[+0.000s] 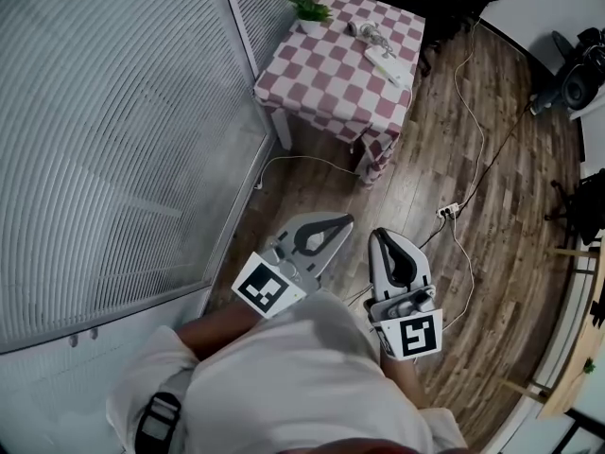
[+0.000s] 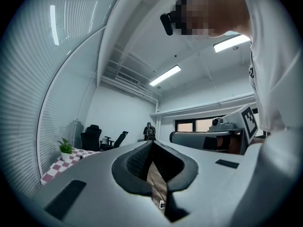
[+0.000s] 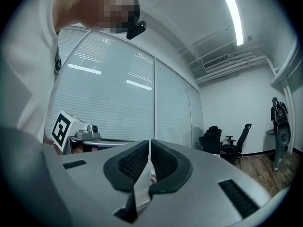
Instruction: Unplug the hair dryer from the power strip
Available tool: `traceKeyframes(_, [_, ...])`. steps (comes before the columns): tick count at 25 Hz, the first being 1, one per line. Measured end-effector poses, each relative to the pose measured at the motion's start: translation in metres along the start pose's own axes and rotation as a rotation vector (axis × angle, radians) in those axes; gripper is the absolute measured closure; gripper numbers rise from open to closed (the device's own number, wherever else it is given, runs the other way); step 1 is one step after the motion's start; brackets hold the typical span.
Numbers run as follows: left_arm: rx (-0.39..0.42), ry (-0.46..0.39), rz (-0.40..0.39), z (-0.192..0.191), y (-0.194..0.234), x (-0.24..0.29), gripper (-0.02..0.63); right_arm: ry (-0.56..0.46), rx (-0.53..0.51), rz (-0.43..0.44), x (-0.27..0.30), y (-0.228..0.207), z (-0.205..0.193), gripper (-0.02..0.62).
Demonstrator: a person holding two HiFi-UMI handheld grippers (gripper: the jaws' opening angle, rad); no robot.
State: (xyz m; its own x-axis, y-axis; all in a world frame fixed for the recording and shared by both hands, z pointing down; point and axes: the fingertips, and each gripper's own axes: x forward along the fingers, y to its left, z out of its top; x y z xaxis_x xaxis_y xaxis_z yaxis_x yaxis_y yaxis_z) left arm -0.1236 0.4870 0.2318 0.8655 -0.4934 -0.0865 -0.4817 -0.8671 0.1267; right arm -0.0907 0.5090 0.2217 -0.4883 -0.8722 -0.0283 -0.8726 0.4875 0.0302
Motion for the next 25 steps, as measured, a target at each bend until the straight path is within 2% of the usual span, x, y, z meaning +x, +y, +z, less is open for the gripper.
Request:
traceKeyframes(13, [-0.003,0.008,-0.049,0.010,0.125,0.060,0.577,-0.001,-0.003,-0.044,0.124,-0.058,-0.004,0.561])
traceKeyframes(18, [-0.007,0.021,-0.066,0.011,0.152,0.079,0.577,0.003,0.051,-0.078,0.154,-0.075,-0.001,0.561])
traceKeyframes(25, [-0.021,0.030,-0.076,0.004,0.175,0.095,0.577,0.028,0.022,-0.075,0.172,-0.094,-0.017,0.561])
